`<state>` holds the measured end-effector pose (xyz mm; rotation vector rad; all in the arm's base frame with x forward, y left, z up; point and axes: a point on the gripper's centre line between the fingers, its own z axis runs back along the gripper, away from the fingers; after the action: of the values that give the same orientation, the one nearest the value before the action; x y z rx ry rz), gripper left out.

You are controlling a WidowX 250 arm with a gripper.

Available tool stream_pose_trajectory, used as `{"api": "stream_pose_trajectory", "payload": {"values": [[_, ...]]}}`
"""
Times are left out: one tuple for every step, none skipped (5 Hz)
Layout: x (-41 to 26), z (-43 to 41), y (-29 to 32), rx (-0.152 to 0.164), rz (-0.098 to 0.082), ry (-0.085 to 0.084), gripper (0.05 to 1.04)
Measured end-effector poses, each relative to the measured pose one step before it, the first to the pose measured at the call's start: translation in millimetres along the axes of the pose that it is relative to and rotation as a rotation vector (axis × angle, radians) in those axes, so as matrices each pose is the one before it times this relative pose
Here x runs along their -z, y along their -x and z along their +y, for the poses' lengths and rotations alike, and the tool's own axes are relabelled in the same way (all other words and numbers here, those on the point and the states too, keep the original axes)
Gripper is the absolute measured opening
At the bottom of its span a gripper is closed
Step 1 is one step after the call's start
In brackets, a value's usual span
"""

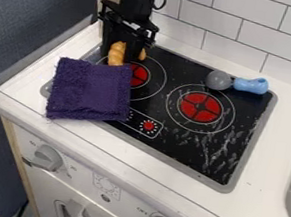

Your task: Moved the croissant to the top left of the stove

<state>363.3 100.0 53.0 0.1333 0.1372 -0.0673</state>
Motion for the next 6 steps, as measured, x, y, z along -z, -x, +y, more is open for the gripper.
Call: {"api": "stream_pose_trajectory", "payload": {"values": [[-0.39,-3.14,3.35,0.0446,-0.0011,0.0183,0.627],[-13.41,-0.29,5.85,0.0186,-0.0128,-0.0051,0.626],[-20.97,-4.69,3.63,0.0132,-0.0378,-0.0287,0.626],[-28.35,-30.00,-10.07,0.0775,-0.0751,-0.0129,0.627],[-17.53,-39.37,-11.46,0.1052,-0.0422,-0.0064,0.626],[-11.14,-48.07,-4.33,0.1245,-0.0391,-0.0060,0.626]]}}
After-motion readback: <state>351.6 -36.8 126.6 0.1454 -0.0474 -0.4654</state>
